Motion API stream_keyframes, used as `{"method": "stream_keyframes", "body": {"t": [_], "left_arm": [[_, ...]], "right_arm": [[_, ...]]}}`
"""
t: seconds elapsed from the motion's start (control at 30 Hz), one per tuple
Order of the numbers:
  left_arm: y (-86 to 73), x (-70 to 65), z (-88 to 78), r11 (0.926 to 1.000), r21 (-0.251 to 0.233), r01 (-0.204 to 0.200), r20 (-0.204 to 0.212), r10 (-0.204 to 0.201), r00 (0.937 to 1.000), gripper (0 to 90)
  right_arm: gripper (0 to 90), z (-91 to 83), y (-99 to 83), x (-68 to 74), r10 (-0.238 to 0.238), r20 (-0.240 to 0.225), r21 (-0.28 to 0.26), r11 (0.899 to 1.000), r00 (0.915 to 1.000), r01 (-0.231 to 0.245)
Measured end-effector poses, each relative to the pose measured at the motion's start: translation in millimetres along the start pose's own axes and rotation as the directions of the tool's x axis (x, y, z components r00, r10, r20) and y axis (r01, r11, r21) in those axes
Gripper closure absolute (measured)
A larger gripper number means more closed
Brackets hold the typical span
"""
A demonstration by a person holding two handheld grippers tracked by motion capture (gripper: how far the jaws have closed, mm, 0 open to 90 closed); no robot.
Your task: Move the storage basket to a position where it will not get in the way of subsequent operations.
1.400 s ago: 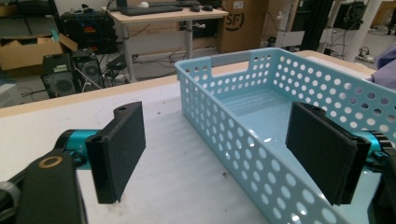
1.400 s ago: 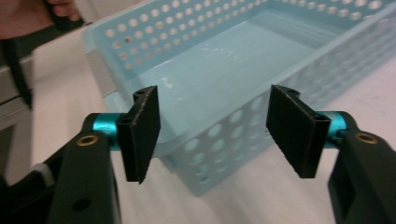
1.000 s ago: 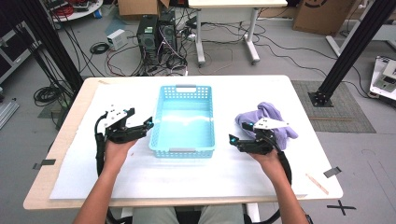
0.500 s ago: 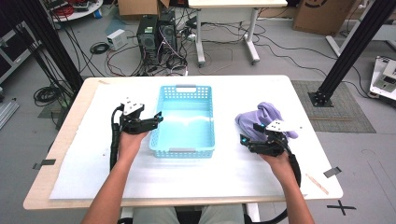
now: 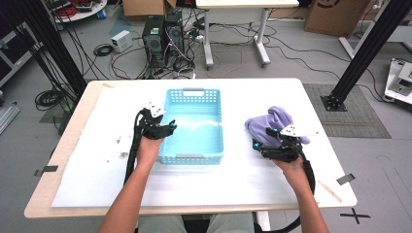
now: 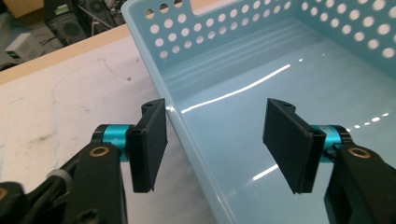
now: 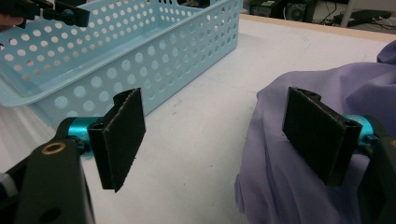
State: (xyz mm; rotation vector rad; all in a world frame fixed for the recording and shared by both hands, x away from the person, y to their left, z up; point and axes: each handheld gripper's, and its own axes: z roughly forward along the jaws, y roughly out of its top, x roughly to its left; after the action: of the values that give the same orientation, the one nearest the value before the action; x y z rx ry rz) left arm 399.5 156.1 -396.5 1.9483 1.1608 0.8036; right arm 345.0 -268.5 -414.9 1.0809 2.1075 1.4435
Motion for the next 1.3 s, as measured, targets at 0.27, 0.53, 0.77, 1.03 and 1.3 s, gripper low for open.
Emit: {"method": "stream_keyframes", "body": {"t": [0.27,0.53,0.77,1.03,1.3], "left_arm": [[-0.4,2.9,3.0,0.9990,0.045,0.009,-0.040,-0.007,0.9992,54.5],[1.5,3.4,1.4,0.9977,0.058,0.034,-0.103,-0.028,0.9943,71.5],[-0.3,5.0,0.0,0.9984,0.055,0.017,-0.116,-0.011,0.9932,74.0],[-8.0,13.9,-5.9,0.9938,0.017,0.110,-0.079,-0.108,0.9910,74.9],[-14.9,25.7,-16.1,0.9819,0.010,0.189,-0.059,-0.188,0.9803,78.5]], "right_arm": [[21.9,-2.0,-1.9,-2.0,0.017,-0.001,-0.006,1.000,0.9999,-0.017],[21.9,-2.3,-3.0,-1.9,0.022,-0.003,-0.003,1.000,0.9997,-0.022],[21.9,-3.2,-3.4,-3.0,0.024,-0.002,-0.011,1.000,0.9997,-0.024],[22.9,-3.3,-4.7,-3.4,0.030,0.001,-0.009,1.000,0.9995,-0.030],[22.9,-1.9,-5.4,-4.6,0.040,0.003,-0.010,0.999,0.9992,-0.040]]}}
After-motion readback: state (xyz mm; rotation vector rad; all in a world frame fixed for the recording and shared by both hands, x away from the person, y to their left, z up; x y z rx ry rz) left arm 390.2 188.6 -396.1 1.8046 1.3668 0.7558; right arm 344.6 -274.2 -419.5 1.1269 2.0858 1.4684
